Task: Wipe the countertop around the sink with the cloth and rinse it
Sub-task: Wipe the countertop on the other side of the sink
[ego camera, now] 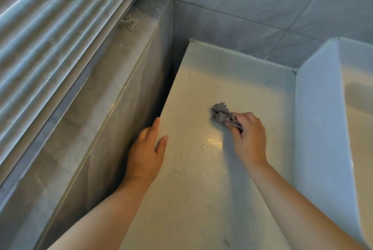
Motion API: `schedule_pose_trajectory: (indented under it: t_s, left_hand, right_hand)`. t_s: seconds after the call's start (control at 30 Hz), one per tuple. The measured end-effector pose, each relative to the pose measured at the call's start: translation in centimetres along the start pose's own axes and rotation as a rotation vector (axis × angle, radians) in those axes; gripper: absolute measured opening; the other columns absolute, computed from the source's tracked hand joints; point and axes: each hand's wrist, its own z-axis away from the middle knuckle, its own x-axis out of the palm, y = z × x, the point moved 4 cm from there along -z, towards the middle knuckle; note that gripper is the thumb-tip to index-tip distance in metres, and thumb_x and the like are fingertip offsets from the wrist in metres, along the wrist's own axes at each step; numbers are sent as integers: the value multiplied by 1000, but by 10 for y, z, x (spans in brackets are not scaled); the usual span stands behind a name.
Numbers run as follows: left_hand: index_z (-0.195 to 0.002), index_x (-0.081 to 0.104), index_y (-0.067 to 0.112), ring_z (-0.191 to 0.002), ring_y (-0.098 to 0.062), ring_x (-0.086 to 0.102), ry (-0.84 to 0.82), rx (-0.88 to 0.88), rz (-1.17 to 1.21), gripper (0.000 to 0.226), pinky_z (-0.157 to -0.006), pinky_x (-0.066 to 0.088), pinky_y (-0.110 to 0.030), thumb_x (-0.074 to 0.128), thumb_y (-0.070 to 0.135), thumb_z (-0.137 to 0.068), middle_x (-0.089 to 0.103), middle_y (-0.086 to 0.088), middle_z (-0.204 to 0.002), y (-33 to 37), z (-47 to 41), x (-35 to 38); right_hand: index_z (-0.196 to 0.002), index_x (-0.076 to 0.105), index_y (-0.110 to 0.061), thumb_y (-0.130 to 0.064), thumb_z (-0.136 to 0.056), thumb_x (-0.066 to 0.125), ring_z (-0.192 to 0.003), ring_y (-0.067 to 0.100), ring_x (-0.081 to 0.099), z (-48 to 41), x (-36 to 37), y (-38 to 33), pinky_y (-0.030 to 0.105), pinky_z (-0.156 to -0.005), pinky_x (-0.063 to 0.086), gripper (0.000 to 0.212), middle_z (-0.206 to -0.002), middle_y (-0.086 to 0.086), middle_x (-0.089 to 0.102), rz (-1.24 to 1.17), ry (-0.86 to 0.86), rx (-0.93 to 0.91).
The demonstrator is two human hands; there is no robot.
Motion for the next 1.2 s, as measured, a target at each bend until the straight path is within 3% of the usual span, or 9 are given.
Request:
schedule_pose_trajectory:
  t_s: [0.23, 0.33, 0.4, 0.53, 0.63, 0.8, 0.97, 1.2]
  left_hand:
    - [-146, 32, 15, -120, -25, 48, -32, 8, -52, 56, -96, 36, -27, 48, 32, -95, 43, -7, -139, 5, 1, -3]
    - [-144, 34, 11, -128, -21, 38, -45, 41, -75, 58, -102, 28, -23, 46, 38, -94, 36, -4, -143, 13, 6, -10]
    - [-144, 33, 12, -132, -16, 32, -45, 31, -13, 61, -105, 26, -22, 45, 42, -92, 32, 0, -146, 22, 13, -15]
    - [-148, 26, 14, -141, -7, 14, -93, 105, -6, 64, -110, 15, -18, 48, 38, -93, 19, 6, -154, 39, 30, -13]
    - [-148, 24, 12, -144, -12, 8, -173, 149, -97, 68, -118, 11, -29, 44, 45, -92, 16, 3, -156, 38, 38, -4]
    - [-148, 22, 12, -144, -10, 2, -185, 178, -180, 80, -116, 1, -27, 27, 62, -86, 15, 3, -157, 31, 37, 1]
    - [-149, 21, 12, -145, -10, -1, -168, 199, -220, 82, -117, 1, -30, 25, 64, -85, 13, 2, -158, 26, 41, 6]
    - [-150, 18, 12, -145, -11, -2, -172, 220, -230, 85, -118, 0, -30, 26, 66, -85, 11, 1, -158, 26, 42, 7]
  right_hand:
    - [-102, 71, -19, -16, -85, 61, -78, 17, 52, 40, 2, -11, 34, -69, 41, 20, -83, -9, 53, -29, -104, -66]
    - [-97, 70, -16, -5, -84, 64, -77, 14, 52, 45, -5, -15, 22, -67, 39, 18, -80, -9, 49, -105, -164, -54]
    - [-96, 69, -11, 1, -81, 63, -77, 13, 52, 38, -23, -17, 13, -66, 36, 21, -83, -5, 50, -113, -72, -46]
    - [-101, 67, -7, 2, -81, 61, -86, 27, 55, 5, -60, 4, 28, -71, 40, 23, -91, 5, 53, 12, 145, -5]
    - [-107, 67, -6, -6, -86, 60, -93, 37, 54, -12, -77, 40, 35, -76, 41, 23, -99, 18, 57, 152, 246, 140]
    - [-108, 67, -5, -6, -85, 60, -87, 42, 54, -3, -53, 68, 44, -76, 46, 24, -95, 22, 58, 277, 171, 162]
    - [-113, 66, -9, -9, -88, 57, -91, 36, 54, 25, -39, 51, 33, -70, 40, 26, -98, 16, 59, 160, 291, 306]
    - [-111, 67, -18, -13, -88, 60, -83, 20, 56, 74, -26, 22, 28, -62, 43, 24, -92, -4, 56, 75, 156, 233]
